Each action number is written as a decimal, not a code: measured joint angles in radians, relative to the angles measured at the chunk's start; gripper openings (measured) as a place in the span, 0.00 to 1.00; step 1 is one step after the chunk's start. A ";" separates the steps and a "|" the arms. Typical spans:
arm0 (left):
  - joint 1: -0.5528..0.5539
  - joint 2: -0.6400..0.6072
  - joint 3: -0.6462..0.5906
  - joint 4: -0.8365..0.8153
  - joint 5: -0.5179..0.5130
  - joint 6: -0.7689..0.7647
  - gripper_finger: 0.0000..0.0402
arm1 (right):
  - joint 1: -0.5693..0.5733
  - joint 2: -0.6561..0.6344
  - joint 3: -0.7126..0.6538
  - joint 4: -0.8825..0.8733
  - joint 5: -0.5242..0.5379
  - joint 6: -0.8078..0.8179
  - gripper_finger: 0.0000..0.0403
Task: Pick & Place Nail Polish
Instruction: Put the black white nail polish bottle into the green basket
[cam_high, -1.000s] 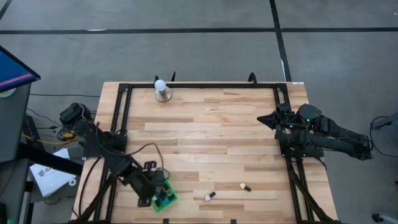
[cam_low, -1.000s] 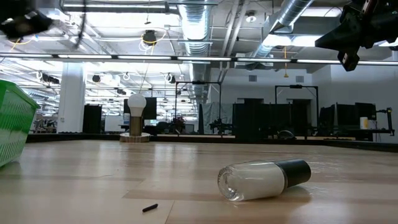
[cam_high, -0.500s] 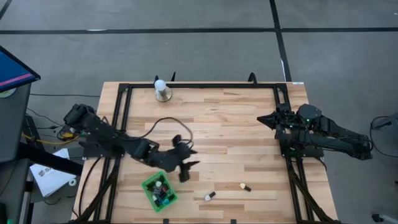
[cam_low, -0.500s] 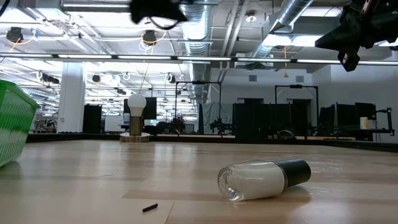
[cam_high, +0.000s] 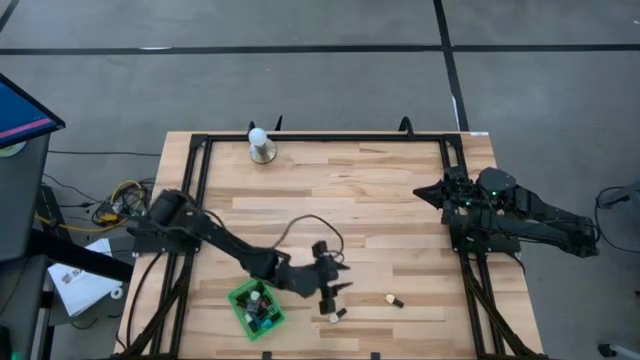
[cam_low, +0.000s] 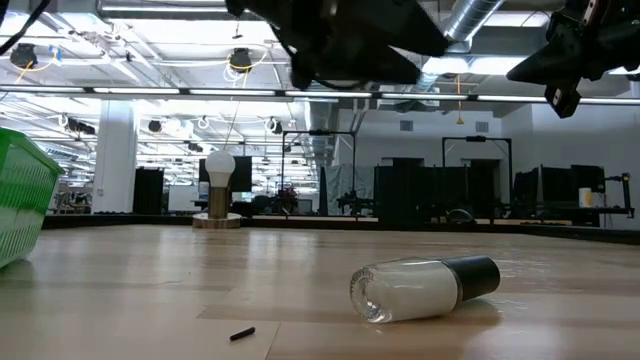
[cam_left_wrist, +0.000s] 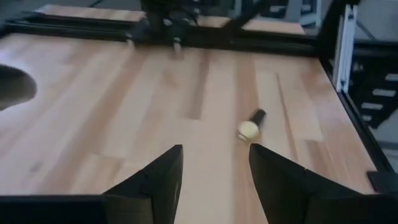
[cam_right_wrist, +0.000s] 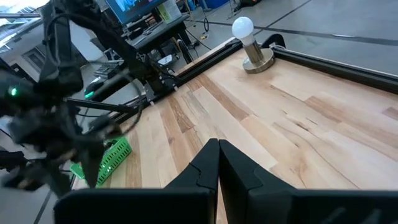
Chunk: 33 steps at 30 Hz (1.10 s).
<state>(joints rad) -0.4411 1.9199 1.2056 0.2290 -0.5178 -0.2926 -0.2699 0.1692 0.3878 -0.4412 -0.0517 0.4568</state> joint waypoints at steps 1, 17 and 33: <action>-0.006 0.027 0.018 0.003 0.000 -0.002 0.45 | 0.000 0.000 0.000 0.000 0.000 0.000 0.00; -0.111 0.250 0.138 -0.001 0.012 -0.118 0.45 | -0.001 0.000 0.000 0.000 0.000 -0.001 0.00; -0.147 0.255 0.138 -0.061 0.014 -0.144 0.41 | -0.001 0.000 0.000 0.000 0.027 -0.001 0.00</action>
<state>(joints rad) -0.5880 2.1744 1.3437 0.1678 -0.5039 -0.4364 -0.2710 0.1696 0.3878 -0.4412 -0.0246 0.4557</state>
